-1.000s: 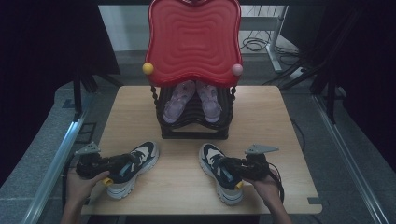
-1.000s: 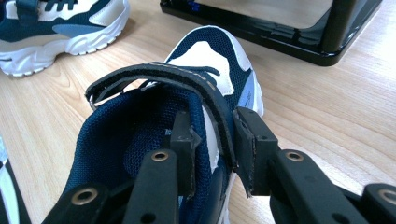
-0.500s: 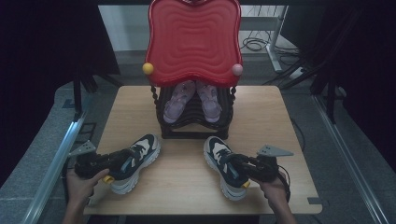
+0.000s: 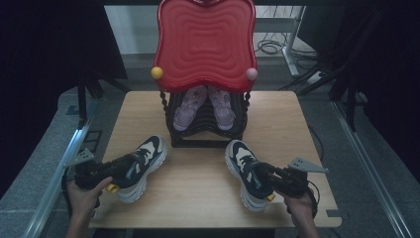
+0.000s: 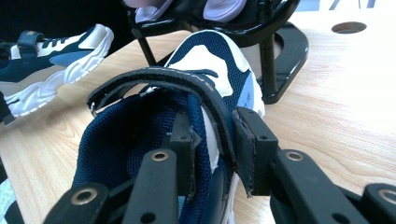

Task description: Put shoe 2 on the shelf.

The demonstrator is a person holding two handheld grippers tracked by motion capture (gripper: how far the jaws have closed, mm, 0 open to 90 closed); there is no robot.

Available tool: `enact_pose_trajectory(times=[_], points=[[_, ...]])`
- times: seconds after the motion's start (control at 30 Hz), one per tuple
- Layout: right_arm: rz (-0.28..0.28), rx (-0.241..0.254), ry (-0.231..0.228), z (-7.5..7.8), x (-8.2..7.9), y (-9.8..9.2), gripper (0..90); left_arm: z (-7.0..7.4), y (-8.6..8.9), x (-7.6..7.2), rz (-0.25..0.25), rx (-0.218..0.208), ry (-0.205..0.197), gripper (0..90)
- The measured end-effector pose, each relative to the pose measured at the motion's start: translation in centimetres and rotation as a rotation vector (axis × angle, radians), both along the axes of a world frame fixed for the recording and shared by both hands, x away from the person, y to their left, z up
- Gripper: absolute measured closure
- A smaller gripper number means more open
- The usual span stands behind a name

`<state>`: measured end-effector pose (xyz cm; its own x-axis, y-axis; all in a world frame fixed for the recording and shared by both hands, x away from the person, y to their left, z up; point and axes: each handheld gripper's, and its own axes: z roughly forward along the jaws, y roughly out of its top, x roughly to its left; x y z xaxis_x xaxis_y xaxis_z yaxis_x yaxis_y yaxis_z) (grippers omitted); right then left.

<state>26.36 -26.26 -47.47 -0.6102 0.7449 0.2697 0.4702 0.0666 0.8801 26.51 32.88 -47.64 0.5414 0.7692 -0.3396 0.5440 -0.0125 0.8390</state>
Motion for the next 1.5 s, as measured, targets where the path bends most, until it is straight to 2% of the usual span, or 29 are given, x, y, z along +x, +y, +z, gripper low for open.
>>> enact_pose_trajectory(times=[0.2, 0.37, 0.5, 0.7, 0.87, 1.0, 1.17, 1.4, 1.5], points=[[-0.025, 0.012, -0.004, 0.0, -0.4, -0.7, 70.3, 0.1, 0.1, -0.1, 0.013, -0.02, -0.013, 72.6], [-0.071, 0.045, -0.024, 0.4, -1.0, -1.8, 70.3, 0.2, 0.2, -0.2, 0.026, -0.04, -0.021, 72.5], [-0.116, 0.07, -0.059, 0.7, -1.2, -2.5, 70.4, 0.2, 0.3, 0.0, 0.047, -0.049, -0.004, 72.5], [-0.175, 0.102, -0.122, 1.4, -1.3, -3.2, 70.4, 0.6, 0.4, 0.0, 0.07, -0.064, -0.013, 72.4], [-0.191, 0.129, -0.133, 1.7, -1.0, -3.7, 70.4, 0.7, 0.5, 0.3, 0.085, -0.085, -0.015, 72.2], [-0.21, 0.132, -0.144, 2.0, -0.6, -3.7, 70.4, 1.0, 0.5, 0.5, 0.087, -0.083, -0.017, 72.3], [-0.239, 0.139, -0.165, 2.5, -0.3, -3.6, 70.4, 1.5, 0.7, 0.6, 0.095, -0.089, -0.037, 72.2], [-0.244, 0.141, -0.183, 3.2, 0.3, -3.6, 70.4, 2.3, 1.1, 1.2, 0.116, -0.104, -0.069, 72.2], [-0.266, 0.168, -0.204, 3.9, 1.0, -4.0, 70.4, 2.9, 1.1, 1.8, 0.128, -0.111, -0.087, 72.1]])
